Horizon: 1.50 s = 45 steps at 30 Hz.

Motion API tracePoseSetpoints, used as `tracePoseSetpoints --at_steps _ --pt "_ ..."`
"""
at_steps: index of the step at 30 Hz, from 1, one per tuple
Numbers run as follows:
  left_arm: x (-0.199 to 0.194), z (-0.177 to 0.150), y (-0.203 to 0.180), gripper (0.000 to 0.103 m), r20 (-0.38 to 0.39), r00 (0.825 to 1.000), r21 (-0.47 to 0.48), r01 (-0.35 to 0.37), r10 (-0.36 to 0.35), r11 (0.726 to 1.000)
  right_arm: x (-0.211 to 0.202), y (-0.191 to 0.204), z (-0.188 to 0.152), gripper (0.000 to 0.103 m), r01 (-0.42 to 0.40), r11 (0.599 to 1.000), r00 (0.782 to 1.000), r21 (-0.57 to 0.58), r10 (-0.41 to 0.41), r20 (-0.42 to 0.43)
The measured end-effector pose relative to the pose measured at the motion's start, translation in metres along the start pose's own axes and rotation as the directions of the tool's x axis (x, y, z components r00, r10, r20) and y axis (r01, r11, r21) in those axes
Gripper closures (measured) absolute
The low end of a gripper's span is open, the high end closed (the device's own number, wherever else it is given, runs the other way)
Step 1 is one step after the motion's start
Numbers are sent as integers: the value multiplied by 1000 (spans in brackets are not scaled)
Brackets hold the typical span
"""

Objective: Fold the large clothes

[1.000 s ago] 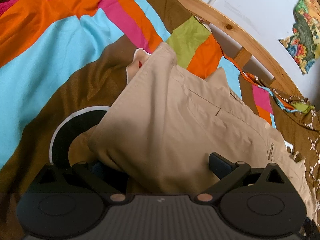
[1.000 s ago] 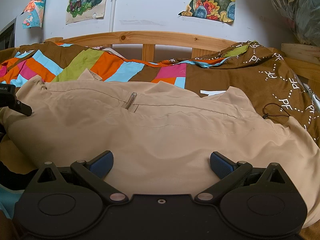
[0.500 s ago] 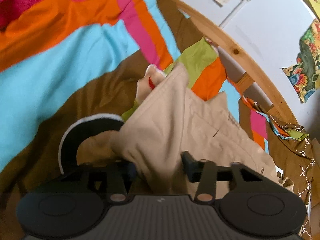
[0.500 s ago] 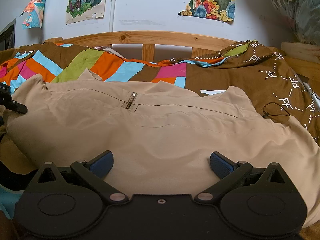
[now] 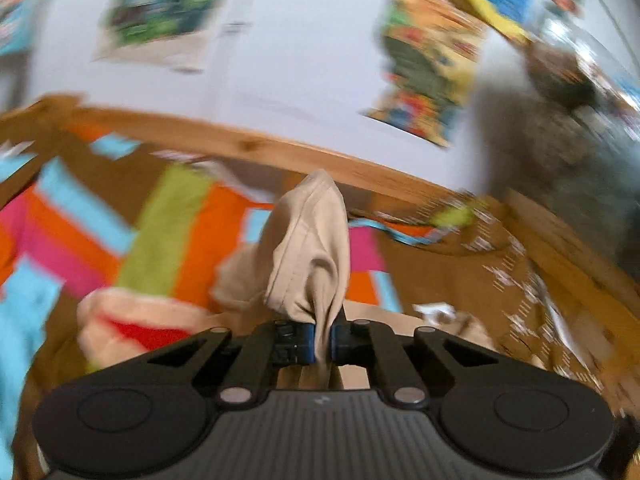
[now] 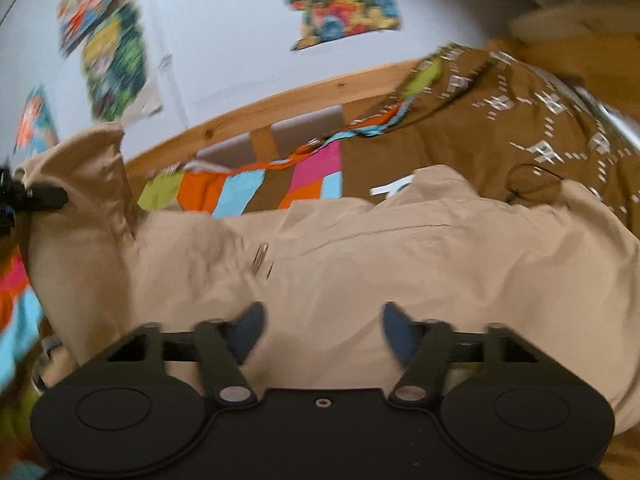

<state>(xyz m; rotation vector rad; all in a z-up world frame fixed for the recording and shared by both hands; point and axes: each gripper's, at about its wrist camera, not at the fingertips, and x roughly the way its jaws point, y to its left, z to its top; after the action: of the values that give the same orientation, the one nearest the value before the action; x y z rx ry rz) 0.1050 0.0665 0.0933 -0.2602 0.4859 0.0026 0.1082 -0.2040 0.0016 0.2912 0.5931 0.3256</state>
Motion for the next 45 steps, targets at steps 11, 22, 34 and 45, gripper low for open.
tracePoseSetpoints --at_steps 11,22,34,45 --pt "46 -8 -131 100 -194 970 339 206 -146 918 -55 -80 69 43 -418 751 905 511 391 165" --pt "62 -80 -194 100 -359 884 438 443 -300 782 -46 -114 71 55 -261 766 964 587 238 117" --pt "100 -112 -216 100 -446 772 298 606 -454 738 -53 -102 83 93 117 990 993 76 -118 8" --pt "127 -133 -203 75 -505 708 203 653 -494 729 -20 -137 53 93 257 966 956 1 -254 -149"
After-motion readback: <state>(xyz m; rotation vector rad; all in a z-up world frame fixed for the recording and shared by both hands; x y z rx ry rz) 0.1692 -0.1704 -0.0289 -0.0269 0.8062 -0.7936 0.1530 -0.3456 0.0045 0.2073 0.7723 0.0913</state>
